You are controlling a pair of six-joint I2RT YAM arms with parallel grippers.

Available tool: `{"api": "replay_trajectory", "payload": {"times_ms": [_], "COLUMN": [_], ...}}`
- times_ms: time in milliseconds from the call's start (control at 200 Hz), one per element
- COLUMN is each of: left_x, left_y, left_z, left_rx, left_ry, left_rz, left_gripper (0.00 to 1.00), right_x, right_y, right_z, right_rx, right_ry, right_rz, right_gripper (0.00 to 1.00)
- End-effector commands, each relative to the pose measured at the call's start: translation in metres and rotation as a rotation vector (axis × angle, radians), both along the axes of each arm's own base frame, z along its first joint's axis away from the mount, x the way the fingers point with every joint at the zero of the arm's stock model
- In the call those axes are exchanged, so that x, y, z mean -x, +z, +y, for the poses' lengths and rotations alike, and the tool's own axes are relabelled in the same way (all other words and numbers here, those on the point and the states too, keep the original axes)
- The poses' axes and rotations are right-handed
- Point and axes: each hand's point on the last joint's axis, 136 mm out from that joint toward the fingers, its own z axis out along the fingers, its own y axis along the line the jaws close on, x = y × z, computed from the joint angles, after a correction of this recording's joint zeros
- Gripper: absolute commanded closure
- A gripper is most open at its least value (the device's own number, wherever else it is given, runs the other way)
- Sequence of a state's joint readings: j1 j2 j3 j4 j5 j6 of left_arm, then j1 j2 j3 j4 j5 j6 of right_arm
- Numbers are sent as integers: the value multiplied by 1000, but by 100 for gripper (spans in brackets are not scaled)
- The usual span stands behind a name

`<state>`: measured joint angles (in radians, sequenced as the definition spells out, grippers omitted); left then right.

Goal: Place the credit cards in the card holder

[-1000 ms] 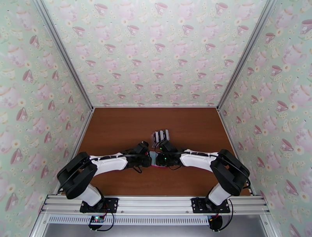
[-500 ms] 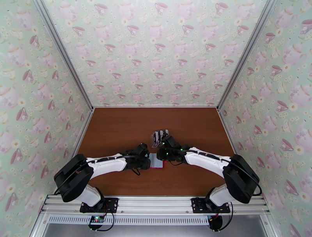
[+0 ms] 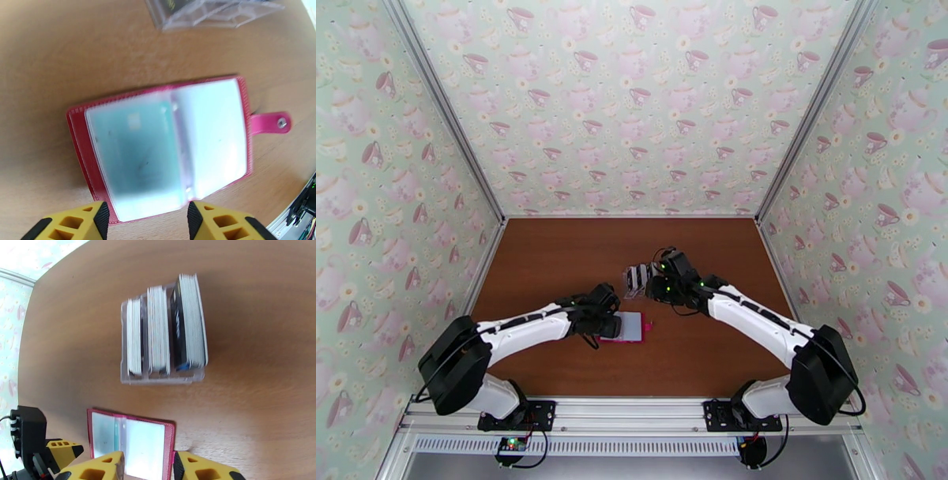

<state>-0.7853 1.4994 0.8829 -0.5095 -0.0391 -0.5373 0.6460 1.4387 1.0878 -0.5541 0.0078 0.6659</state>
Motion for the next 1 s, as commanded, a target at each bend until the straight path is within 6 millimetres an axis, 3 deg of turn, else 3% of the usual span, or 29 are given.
{"api": "replay_trajectory", "payload": {"times_ms": [0,145,311,331,416,691,992], "left_x": [-16,-36,-57,-65,-76,-103,-122], "left_y": [18,31,34,44,48,40,21], "left_z": [2,1,-7,-13,-20,-41,-51], "left_rx": [14,81,161,186,224,325,362], "left_ry": [11,42,55,54,60,80,104], "left_rz": [-45,-66,-51,-69,-65,-23,16], "left_gripper": [40,37,33,33,30,29,34], "right_x": [-5,-20,-35,-37,-44,-63,-69], "right_y": [2,8,10,9,8,-2,-9], "right_z": [-19,-31,-33,-34,-32,-28,-23], "right_rx": [123,159,187,191,190,234,241], "right_ry": [-1,2,43,47,66,117,131], "right_rz": [-3,-3,-5,-3,2,29,44], "right_gripper": [61,61,57,57,54,51,50]}}
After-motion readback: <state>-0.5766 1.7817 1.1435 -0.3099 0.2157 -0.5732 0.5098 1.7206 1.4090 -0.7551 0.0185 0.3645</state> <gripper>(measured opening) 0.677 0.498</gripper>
